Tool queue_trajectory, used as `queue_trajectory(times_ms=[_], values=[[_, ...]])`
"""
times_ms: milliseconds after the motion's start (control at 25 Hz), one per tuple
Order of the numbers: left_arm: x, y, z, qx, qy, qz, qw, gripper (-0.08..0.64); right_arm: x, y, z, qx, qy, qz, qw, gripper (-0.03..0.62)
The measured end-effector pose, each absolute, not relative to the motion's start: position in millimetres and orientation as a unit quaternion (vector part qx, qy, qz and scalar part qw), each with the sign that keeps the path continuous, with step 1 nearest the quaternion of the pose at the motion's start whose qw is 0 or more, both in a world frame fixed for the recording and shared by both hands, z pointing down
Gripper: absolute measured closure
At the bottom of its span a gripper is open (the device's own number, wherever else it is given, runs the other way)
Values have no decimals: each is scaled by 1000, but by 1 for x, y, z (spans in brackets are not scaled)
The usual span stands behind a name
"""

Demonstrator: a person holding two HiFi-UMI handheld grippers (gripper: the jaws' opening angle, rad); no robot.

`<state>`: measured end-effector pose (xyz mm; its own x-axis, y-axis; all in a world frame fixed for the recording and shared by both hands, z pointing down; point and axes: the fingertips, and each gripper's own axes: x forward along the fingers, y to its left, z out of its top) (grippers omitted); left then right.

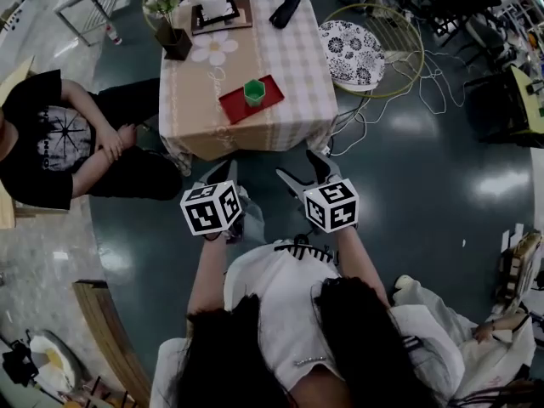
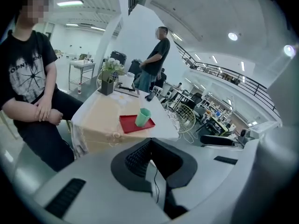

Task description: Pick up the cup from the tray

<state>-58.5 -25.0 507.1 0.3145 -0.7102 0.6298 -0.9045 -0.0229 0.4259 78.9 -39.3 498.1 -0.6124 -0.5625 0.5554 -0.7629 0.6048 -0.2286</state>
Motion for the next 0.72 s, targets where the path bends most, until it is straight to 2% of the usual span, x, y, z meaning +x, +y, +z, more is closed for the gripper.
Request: queue_trajectory(times_ms=[280, 720], values=[[-98, -97, 509, 706, -577, 122, 393, 552, 41, -110, 504, 389, -860, 199, 263, 238], [-124, -130, 521, 711, -557, 135, 407, 552, 2, -161, 522, 372, -856, 178, 311, 224]])
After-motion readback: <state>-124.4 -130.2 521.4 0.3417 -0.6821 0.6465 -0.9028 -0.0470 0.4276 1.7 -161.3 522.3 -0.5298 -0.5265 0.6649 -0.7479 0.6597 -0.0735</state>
